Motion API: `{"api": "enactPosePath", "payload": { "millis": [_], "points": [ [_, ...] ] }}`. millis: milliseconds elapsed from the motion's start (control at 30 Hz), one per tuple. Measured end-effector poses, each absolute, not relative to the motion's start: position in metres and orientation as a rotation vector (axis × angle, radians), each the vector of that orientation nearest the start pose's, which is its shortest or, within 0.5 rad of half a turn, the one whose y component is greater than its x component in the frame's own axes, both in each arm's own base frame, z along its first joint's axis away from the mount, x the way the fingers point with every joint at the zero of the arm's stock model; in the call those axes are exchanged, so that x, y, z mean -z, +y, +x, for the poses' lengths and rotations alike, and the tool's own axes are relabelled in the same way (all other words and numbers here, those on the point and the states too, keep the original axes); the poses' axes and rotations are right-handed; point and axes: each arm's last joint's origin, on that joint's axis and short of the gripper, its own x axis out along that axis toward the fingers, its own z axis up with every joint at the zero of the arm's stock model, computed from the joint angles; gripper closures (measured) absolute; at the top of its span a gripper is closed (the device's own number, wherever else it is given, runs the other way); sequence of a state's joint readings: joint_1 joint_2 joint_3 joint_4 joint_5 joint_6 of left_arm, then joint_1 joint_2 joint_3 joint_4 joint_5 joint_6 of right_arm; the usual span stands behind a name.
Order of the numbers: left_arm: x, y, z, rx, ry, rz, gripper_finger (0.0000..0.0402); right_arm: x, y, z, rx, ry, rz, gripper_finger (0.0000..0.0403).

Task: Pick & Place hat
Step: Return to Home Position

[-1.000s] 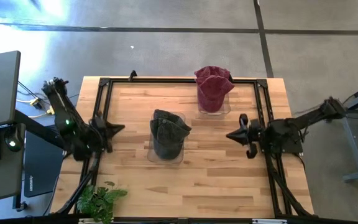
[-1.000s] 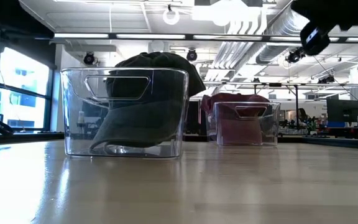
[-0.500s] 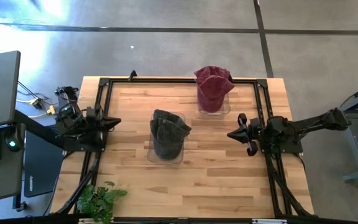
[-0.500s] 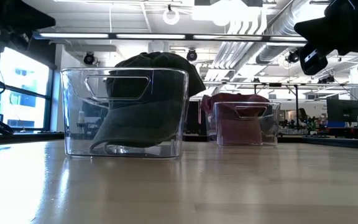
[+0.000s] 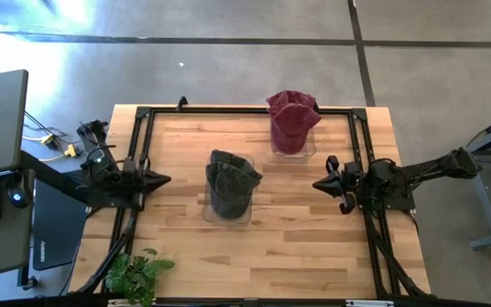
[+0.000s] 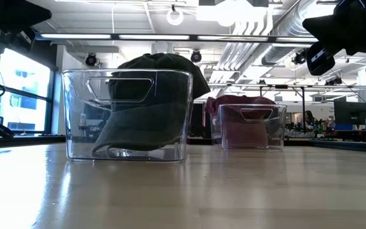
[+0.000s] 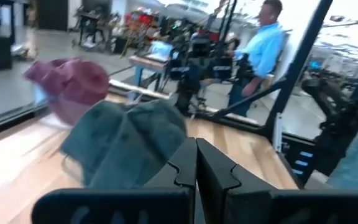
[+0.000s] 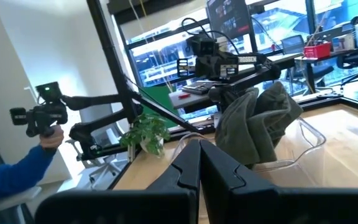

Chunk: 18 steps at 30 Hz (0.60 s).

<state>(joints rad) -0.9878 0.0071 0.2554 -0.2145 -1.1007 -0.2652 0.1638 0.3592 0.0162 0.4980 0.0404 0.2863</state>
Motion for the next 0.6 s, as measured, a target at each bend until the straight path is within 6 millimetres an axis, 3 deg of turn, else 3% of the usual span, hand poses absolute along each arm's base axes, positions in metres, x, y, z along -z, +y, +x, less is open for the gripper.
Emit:
{"api": "enactPosePath", "payload": {
  "millis": [367, 600],
  "points": [
    [-0.204, -0.038, 0.079, -0.045, -0.113, -0.239, 0.0401, -0.186, 0.019, 0.118, -0.170, -0.133, 0.299, 0.0400],
    [-0.187, -0.017, 0.103, -0.040, -0.099, -0.320, 0.0401, -0.186, 0.020, 0.118, -0.186, -0.131, 0.298, 0.0401]
  ]
}}
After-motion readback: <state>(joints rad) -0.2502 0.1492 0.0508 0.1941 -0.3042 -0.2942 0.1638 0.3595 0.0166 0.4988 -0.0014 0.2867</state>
